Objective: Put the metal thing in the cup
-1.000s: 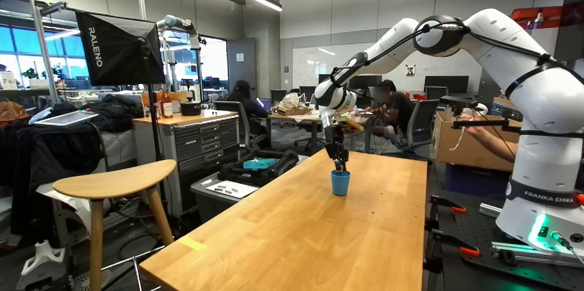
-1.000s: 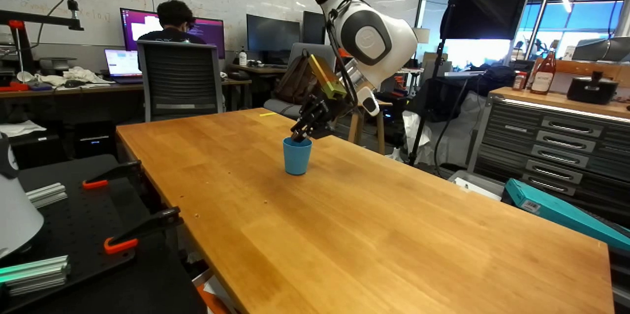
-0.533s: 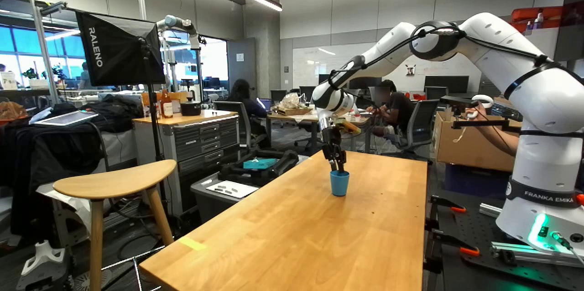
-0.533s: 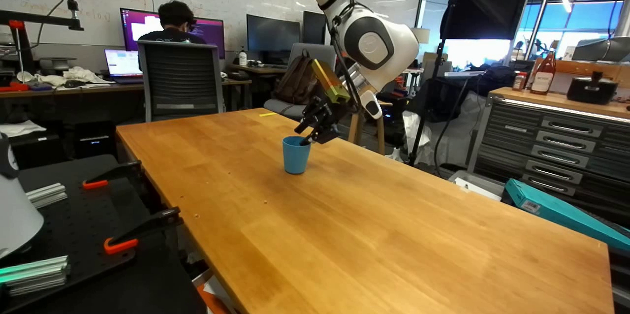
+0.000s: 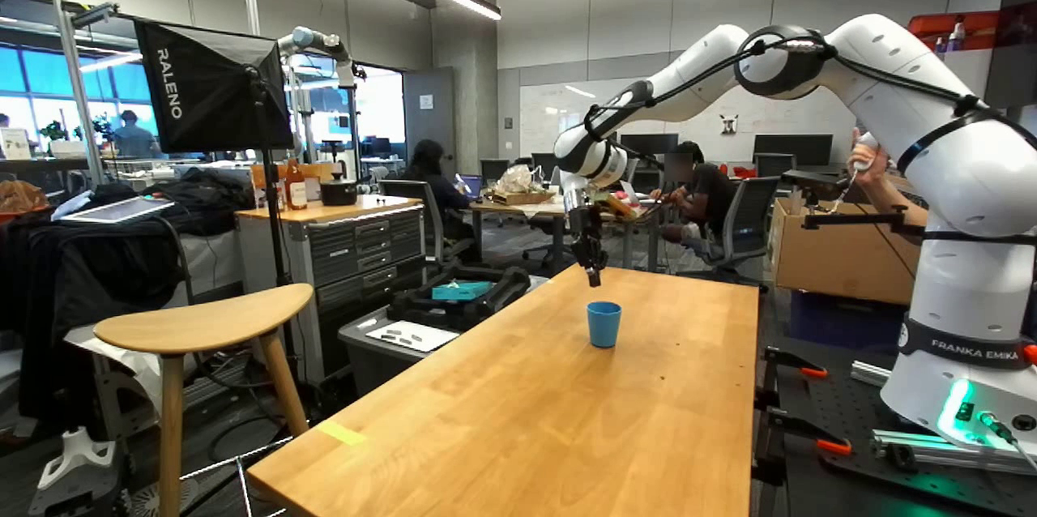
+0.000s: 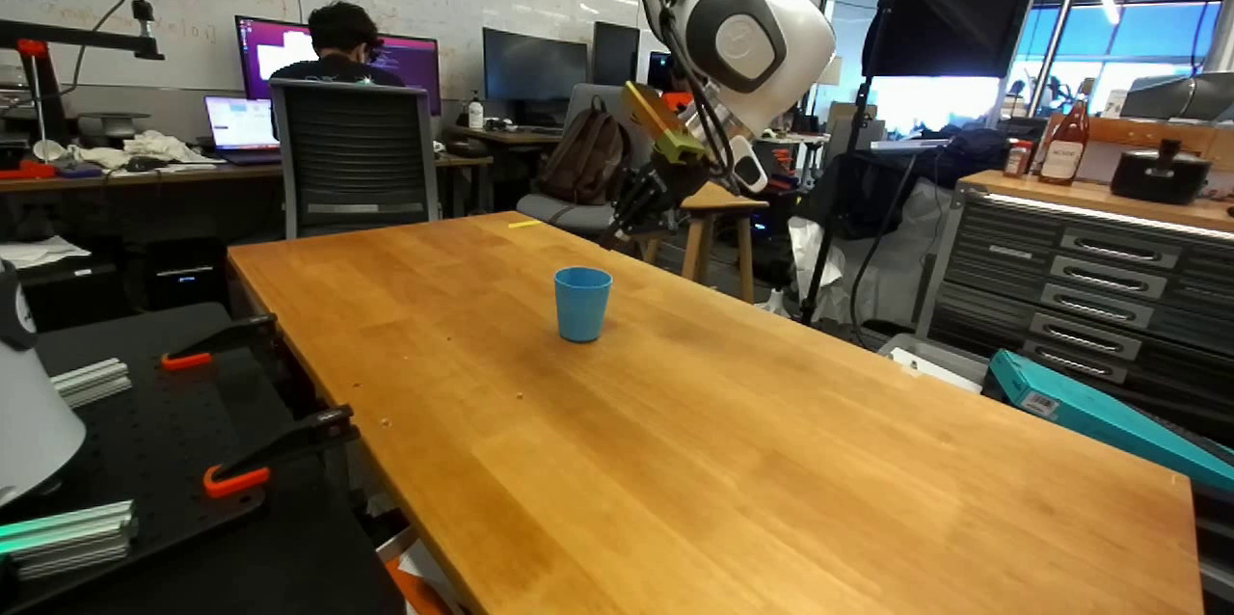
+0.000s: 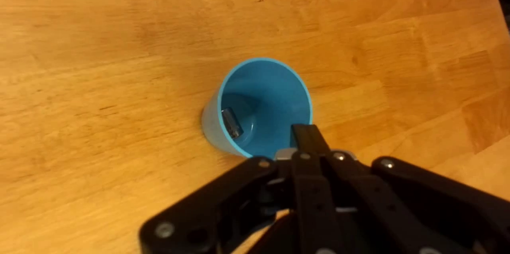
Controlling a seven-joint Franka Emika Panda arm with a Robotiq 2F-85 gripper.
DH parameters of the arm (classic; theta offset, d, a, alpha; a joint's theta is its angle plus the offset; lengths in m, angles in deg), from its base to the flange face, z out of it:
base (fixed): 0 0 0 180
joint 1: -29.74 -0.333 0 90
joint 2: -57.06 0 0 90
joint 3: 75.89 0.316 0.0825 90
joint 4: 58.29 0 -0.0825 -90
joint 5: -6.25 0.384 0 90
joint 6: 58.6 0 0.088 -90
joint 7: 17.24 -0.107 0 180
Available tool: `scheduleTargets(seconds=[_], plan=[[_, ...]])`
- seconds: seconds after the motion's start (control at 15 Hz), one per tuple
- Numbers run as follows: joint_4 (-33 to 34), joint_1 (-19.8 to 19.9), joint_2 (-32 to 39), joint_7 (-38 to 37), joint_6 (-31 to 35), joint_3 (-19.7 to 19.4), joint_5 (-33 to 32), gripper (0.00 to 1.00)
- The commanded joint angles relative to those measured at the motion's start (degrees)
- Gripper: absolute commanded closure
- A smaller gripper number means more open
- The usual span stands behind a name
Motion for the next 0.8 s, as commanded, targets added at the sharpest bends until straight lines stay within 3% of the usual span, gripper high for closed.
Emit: scheduleTargets(seconds=[0.0,0.6,0.67,0.73], plan=[[-2.48,-0.87,-6.92,2.28,-0.48,-0.96,-5.52,0.69],[-6.53,-1.68,-21.03,5.44,0.12,-1.64,-16.61,0.01],[-6.2,-1.87,-22.26,4.62,-0.65,-1.69,-17.12,0.0],[-3.37,-1.18,-17.76,4.52,-0.26,-1.52,-15.14,0.09]])
